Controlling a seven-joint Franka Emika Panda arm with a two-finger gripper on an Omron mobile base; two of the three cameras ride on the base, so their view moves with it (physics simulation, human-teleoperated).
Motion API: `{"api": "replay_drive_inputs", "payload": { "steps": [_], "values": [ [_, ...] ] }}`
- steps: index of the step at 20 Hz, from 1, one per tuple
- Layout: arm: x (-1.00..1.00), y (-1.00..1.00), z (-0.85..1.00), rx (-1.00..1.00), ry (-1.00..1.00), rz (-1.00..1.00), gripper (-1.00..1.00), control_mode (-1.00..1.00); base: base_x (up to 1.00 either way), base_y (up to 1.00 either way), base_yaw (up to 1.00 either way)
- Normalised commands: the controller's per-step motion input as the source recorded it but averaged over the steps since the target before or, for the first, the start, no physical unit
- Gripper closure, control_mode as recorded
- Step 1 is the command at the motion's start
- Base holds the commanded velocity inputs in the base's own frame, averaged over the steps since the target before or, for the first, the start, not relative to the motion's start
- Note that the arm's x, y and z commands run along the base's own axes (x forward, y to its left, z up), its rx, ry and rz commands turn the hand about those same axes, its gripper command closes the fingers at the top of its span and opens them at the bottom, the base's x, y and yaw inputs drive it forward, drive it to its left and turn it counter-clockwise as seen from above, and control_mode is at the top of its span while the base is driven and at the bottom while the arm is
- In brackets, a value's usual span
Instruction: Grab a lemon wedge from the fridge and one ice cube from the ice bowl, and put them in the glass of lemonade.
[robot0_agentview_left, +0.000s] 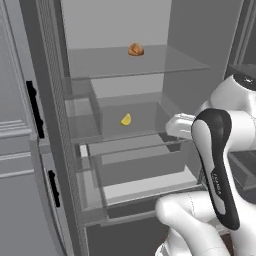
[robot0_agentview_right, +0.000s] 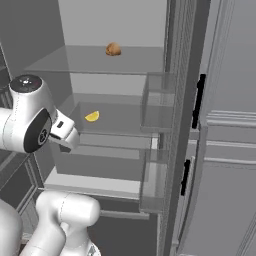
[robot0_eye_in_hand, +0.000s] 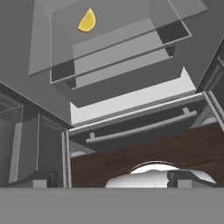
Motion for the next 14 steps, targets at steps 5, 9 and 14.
{"api": "replay_drive_inputs", "payload": {
  "steps": [5, 9, 14],
  "values": [
    [0.00, 0.00, 0.00, 0.00, 0.00, 0.00, -1.00, 1.00, 0.64, 0.00, 0.00],
    [0.00, 0.00, 0.00, 0.00, 0.00, 0.00, -1.00, 1.00, 0.53, 0.00, 0.00],
    [0.00, 0.00, 0.00, 0.00, 0.00, 0.00, -1.00, 1.00, 0.41, 0.00, 0.00]
  ]
}}
